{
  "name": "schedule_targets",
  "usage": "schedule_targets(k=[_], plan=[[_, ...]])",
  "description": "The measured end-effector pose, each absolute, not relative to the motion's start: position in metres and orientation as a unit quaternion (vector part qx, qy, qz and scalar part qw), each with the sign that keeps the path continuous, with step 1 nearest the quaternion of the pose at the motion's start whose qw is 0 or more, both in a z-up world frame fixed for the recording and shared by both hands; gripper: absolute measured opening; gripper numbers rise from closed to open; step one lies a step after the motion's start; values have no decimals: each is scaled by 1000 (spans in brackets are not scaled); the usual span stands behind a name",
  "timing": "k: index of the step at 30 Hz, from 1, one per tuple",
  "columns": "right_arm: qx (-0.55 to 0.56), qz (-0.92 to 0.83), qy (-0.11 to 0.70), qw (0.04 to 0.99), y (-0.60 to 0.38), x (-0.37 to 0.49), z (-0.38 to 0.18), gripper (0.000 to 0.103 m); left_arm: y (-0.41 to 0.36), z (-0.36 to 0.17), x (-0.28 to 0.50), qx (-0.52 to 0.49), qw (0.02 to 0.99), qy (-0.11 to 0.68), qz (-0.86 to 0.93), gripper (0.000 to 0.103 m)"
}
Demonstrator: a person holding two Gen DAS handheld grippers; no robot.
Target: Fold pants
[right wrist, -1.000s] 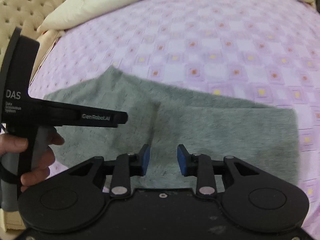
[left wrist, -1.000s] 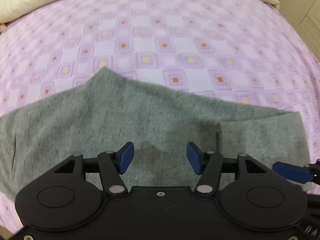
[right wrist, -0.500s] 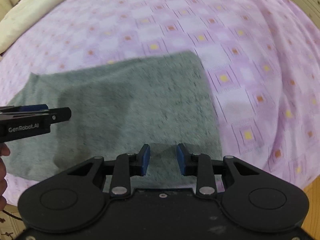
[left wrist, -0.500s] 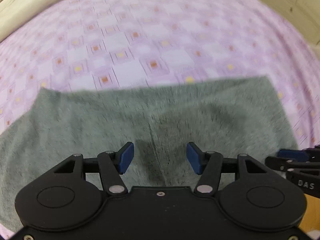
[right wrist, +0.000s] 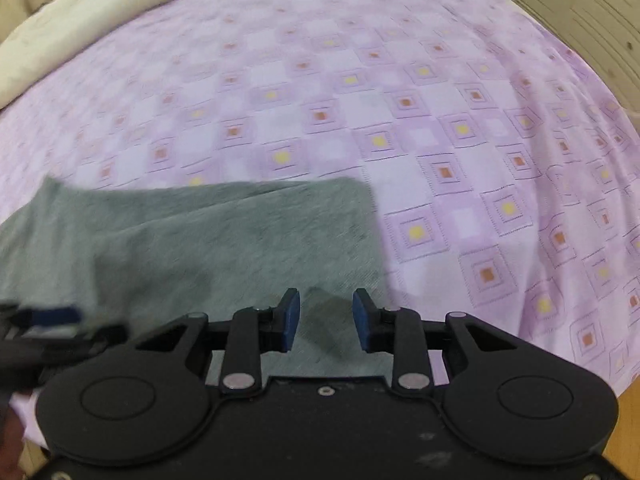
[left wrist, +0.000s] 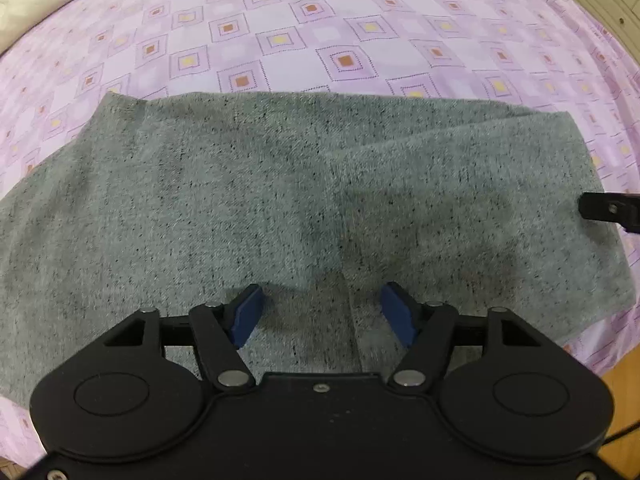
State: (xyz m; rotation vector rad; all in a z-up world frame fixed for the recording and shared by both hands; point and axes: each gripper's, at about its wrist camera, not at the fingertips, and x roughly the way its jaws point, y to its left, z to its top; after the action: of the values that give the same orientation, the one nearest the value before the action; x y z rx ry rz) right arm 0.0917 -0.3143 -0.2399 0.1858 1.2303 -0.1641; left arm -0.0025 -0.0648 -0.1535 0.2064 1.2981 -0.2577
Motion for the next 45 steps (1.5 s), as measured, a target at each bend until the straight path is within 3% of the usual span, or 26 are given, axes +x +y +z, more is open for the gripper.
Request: schedule_targets(k=[5,7,11,20,28,37,45], plan=[[42,-53,583,810,-308,98,-253,31,-70,-158,-4,118,791,595,-81,93],[22,-39,583,812,-304,96,-251,32,-70,-158,1,113,783,607,-72,94],[1,-18,587,809,-302,95,-242,32,-61,-146,-1,93,788,607,-39,84],[-4,27,542,840,-279,61,-207,32,9,-102,-60,75,823,562,24,81],[-72,55,486,869,-223,33,-190,33,127,-84,-93,-36,842,527,110,77],[-82,79,493,862,-122,32,-172,33,258,-99,-80,-143,828,531,111,76],[-103,85,486,863,-35,31,-156,33,307,-135,-54,-189,813,548,55,77]])
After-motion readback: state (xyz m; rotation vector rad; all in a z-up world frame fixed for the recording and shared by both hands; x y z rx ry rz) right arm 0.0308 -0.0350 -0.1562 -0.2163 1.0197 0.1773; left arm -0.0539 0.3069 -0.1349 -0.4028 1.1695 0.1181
